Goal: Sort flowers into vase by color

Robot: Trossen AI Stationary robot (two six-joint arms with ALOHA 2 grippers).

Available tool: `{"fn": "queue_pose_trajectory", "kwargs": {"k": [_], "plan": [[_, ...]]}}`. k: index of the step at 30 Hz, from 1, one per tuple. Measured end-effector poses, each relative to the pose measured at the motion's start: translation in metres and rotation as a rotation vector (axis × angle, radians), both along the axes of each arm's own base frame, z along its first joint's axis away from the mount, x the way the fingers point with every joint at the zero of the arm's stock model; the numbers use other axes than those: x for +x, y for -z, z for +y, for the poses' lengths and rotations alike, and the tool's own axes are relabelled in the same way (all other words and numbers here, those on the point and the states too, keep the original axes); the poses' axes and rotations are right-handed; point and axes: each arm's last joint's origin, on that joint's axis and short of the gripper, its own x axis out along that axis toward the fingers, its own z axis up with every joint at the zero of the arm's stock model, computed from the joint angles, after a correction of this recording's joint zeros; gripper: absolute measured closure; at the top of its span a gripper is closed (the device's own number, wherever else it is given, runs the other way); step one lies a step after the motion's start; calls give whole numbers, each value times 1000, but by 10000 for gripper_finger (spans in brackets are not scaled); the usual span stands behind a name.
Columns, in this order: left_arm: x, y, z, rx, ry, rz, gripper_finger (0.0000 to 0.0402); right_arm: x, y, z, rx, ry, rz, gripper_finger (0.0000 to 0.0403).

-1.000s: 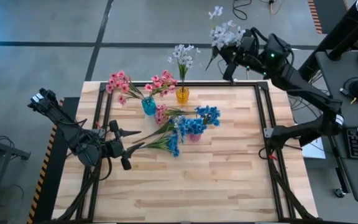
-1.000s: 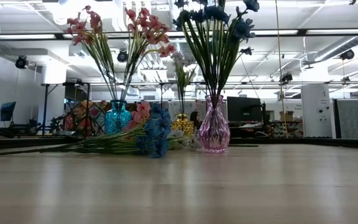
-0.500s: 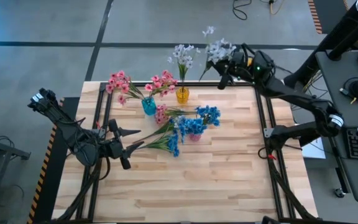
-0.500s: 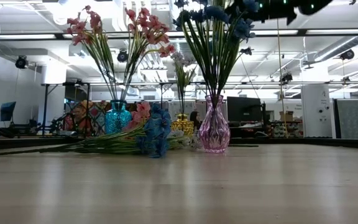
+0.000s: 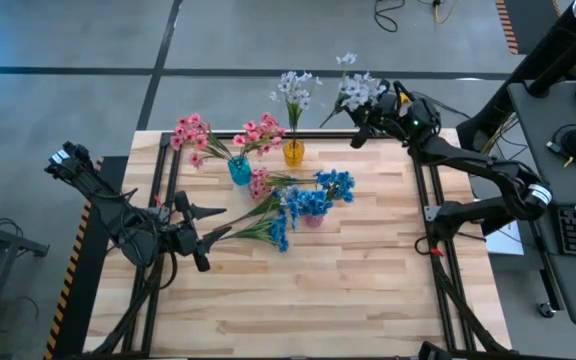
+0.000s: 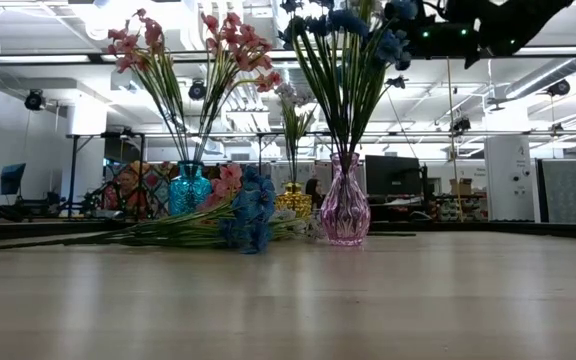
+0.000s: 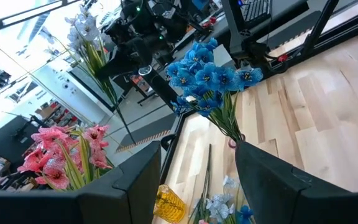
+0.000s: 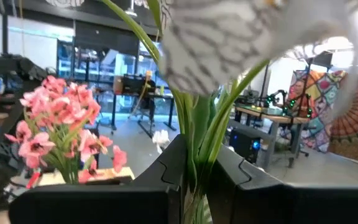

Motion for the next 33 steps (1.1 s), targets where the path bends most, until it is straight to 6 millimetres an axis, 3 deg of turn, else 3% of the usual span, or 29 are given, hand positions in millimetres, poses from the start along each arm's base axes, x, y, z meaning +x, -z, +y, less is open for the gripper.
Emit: {"fn": "queue_pose_trajectory", "kwargs": {"k": [8, 15, 33], "plan": [[0, 0, 0, 6, -1, 2, 212, 21, 15, -21, 9, -29, -34, 370], [0, 0, 0, 6, -1, 3, 212, 46, 22, -40, 73, -181, -5, 370], [0, 1, 0, 12, -1, 10, 212, 63, 45, -41, 102, -223, 29, 369]]}}
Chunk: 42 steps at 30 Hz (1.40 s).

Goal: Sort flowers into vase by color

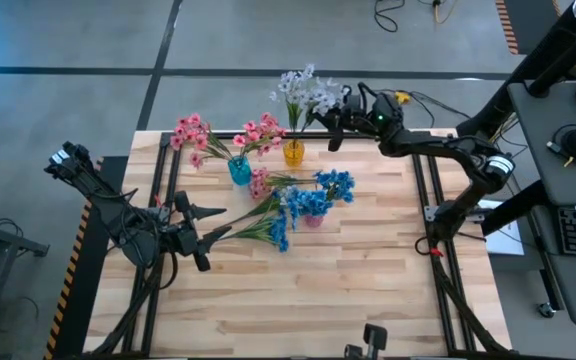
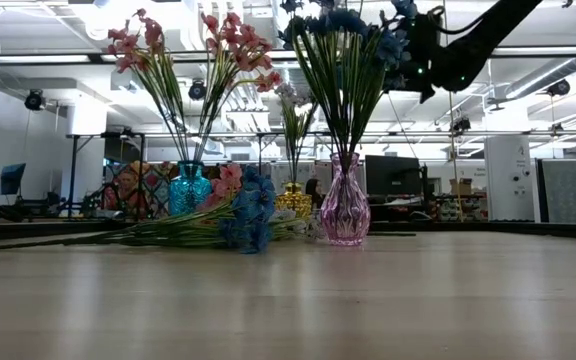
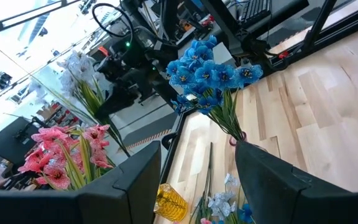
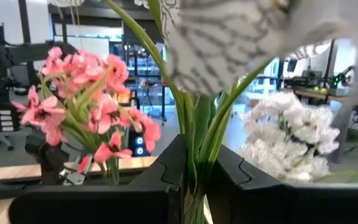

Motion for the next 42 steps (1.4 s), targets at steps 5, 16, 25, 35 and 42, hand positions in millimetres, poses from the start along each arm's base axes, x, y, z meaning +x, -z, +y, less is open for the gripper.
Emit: {"fn": "queue_pose_trajectory", "kwargs": {"k": [5, 16, 25, 35, 42], "plan": [[0, 0, 0, 0, 0, 0, 212, 4, 8, -2, 17, 1, 13, 369], [0, 0, 0, 0, -1, 0, 212, 10, 15, -2, -8, 1, 24, 369], [0, 0, 0, 0, -1, 0, 212, 10, 15, -2, -20, 3, 23, 369], [0, 0, 0, 0, -1, 0, 212, 13, 23, -5, -14, 5, 44, 369], [0, 0, 0, 0, -1, 0, 212, 14, 27, -6, -8, 5, 51, 369]]}}
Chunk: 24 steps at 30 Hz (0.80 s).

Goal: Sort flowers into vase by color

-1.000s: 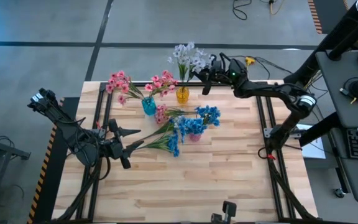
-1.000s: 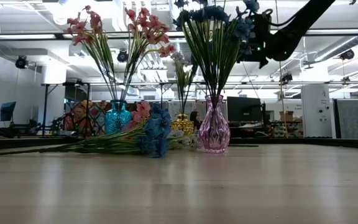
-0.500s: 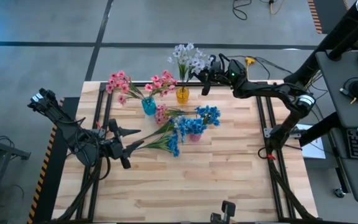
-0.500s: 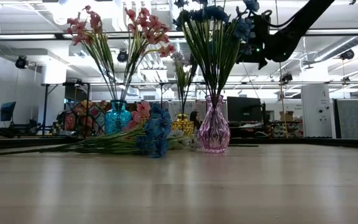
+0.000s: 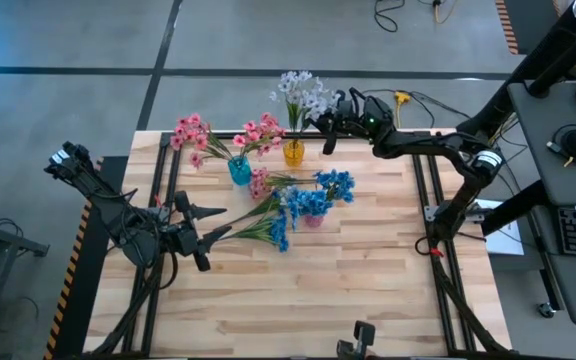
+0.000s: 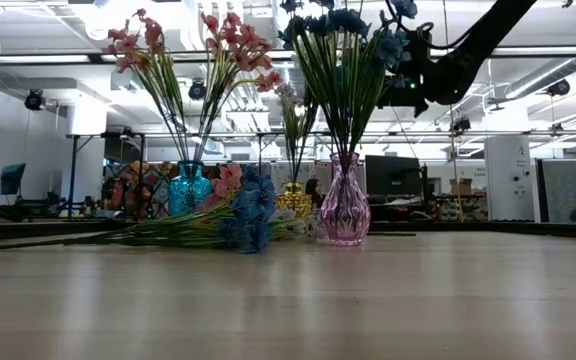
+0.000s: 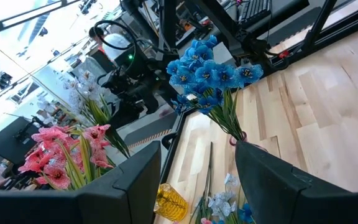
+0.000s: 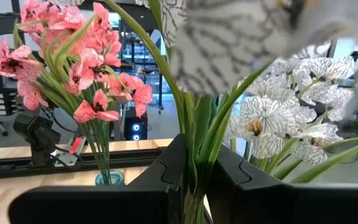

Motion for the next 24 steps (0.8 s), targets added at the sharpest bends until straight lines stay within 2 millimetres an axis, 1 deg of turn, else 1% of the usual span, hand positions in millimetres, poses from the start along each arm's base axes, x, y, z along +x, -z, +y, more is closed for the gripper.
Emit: {"fn": "queue_pose_trajectory", "kwargs": {"k": [18, 21, 24], "plan": [[0, 0, 0, 0, 0, 0, 212, 0, 0, 0, 20, 8, -4, 367], [0, 0, 0, 0, 0, 0, 212, 0, 0, -1, 22, 24, -6, 351], [0, 0, 0, 0, 0, 0, 212, 0, 0, -1, 25, 26, -7, 323]]}}
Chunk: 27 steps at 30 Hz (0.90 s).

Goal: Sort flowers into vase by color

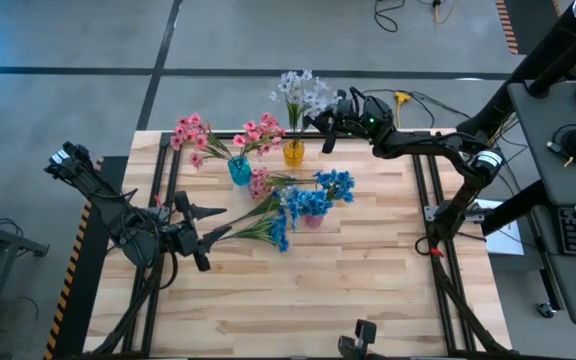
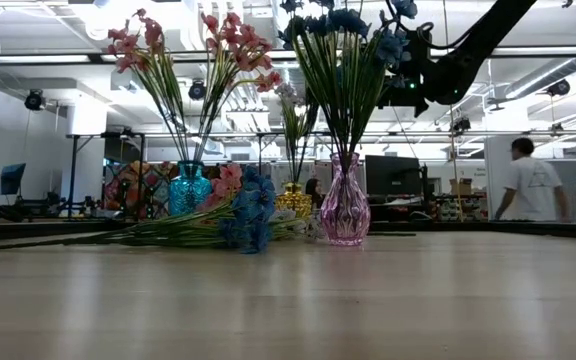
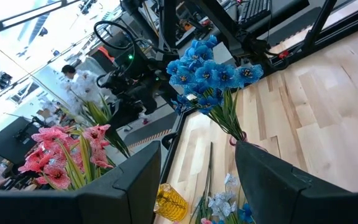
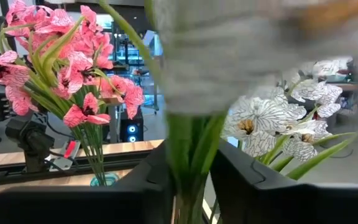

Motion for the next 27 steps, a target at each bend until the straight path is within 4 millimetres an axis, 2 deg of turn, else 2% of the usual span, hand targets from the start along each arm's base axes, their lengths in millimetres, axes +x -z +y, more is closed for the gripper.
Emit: {"fn": "queue_pose_trajectory", "kwargs": {"k": [10, 27], "plan": [[0, 0, 0, 0, 0, 0, 212, 0, 4, 0, 53, -3, 32, 237], [0, 0, 0, 0, 0, 0, 212, -3, 11, 0, 137, 3, 146, 145]]}}
